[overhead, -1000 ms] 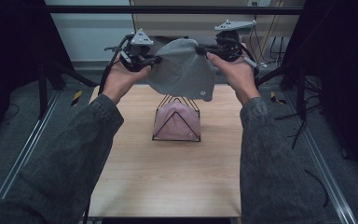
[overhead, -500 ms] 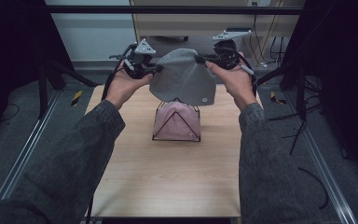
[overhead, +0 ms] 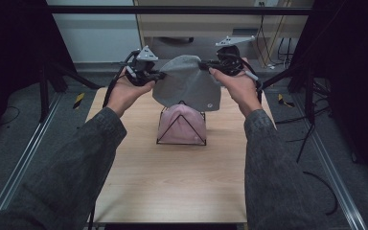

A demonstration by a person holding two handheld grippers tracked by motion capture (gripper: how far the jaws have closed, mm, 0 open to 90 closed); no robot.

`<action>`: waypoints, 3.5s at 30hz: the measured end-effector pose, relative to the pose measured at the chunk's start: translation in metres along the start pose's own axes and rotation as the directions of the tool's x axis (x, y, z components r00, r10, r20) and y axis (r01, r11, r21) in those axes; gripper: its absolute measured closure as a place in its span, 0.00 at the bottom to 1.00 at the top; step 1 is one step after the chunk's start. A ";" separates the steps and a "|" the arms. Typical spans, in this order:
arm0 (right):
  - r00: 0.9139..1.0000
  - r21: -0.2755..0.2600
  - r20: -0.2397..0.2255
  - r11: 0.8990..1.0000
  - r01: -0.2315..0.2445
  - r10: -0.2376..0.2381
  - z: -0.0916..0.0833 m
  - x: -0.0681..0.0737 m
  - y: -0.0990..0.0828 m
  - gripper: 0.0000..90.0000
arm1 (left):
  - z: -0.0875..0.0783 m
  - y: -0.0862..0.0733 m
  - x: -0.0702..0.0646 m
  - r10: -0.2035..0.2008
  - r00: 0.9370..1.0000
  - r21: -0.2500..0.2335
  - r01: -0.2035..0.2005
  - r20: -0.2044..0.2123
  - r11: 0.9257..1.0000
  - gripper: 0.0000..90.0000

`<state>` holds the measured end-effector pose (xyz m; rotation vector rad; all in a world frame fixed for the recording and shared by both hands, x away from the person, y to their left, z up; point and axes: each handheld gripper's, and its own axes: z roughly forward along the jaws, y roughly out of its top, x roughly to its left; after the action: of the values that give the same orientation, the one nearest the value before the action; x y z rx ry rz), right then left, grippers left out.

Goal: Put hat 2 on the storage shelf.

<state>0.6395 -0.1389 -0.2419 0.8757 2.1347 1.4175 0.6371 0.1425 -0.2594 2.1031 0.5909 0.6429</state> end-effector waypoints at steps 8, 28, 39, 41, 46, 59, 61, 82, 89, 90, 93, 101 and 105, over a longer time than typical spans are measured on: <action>1.000 0.013 0.002 1.000 0.005 -0.005 0.001 0.003 -0.006 0.96 | 0.000 -0.005 -0.002 -0.003 1.000 0.003 0.003 0.011 1.000 0.97; 1.000 0.053 -0.006 0.998 -0.013 0.013 0.010 0.005 -0.031 0.96 | 0.012 -0.027 -0.010 -0.023 0.999 0.039 0.022 0.034 0.999 0.97; 1.000 0.094 -0.010 0.995 -0.020 0.021 0.021 0.008 -0.049 0.96 | 0.021 -0.040 -0.013 -0.030 0.998 0.074 0.026 0.052 0.997 0.97; 1.000 0.095 -0.011 0.995 -0.023 0.024 0.023 0.008 -0.052 0.96 | 0.021 -0.042 -0.014 -0.026 0.998 0.077 0.022 0.052 0.997 0.97; 0.999 0.098 -0.009 0.995 -0.034 0.036 0.027 0.007 -0.057 0.96 | 0.022 -0.045 -0.013 -0.027 0.998 0.089 0.022 0.054 0.996 0.97; 1.000 0.138 -0.010 0.990 -0.022 0.024 0.038 0.015 -0.069 0.96 | 0.027 -0.063 -0.013 -0.070 0.996 0.101 0.064 0.057 0.993 0.97; 1.000 0.146 -0.010 0.989 -0.020 0.022 0.041 0.016 -0.071 0.96 | 0.027 -0.065 -0.015 -0.069 0.996 0.108 0.062 0.059 0.992 0.97; 0.999 0.185 -0.016 0.982 -0.028 0.032 0.051 0.023 -0.090 0.96 | 0.042 -0.092 -0.021 -0.127 0.989 0.140 0.116 0.074 0.983 0.96; 0.999 0.190 -0.015 0.981 -0.033 0.037 0.051 0.023 -0.094 0.95 | 0.043 -0.095 -0.022 -0.137 0.988 0.142 0.126 0.068 0.982 0.96; 0.999 0.192 -0.016 0.981 -0.033 0.036 0.051 0.024 -0.094 0.95 | 0.042 -0.096 -0.022 -0.138 0.988 0.141 0.128 0.066 0.982 0.95; 0.999 0.197 -0.015 0.980 -0.038 0.042 0.051 0.024 -0.096 0.90 | 0.041 -0.096 -0.023 -0.141 0.989 0.140 0.133 0.046 0.981 0.88; 0.999 0.180 0.013 0.982 -0.053 0.052 0.048 0.029 -0.092 0.61 | 0.034 -0.093 -0.027 -0.143 0.989 0.116 0.140 0.021 0.983 0.74; 0.998 0.166 0.037 0.985 -0.054 0.049 0.045 0.032 -0.088 0.51 | 0.028 -0.094 -0.031 -0.154 0.988 0.109 0.153 0.003 0.982 0.65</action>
<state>0.6228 -0.1112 -0.3405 1.0156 2.2453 1.2530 0.6146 0.1582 -0.3586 2.1349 0.7889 0.5213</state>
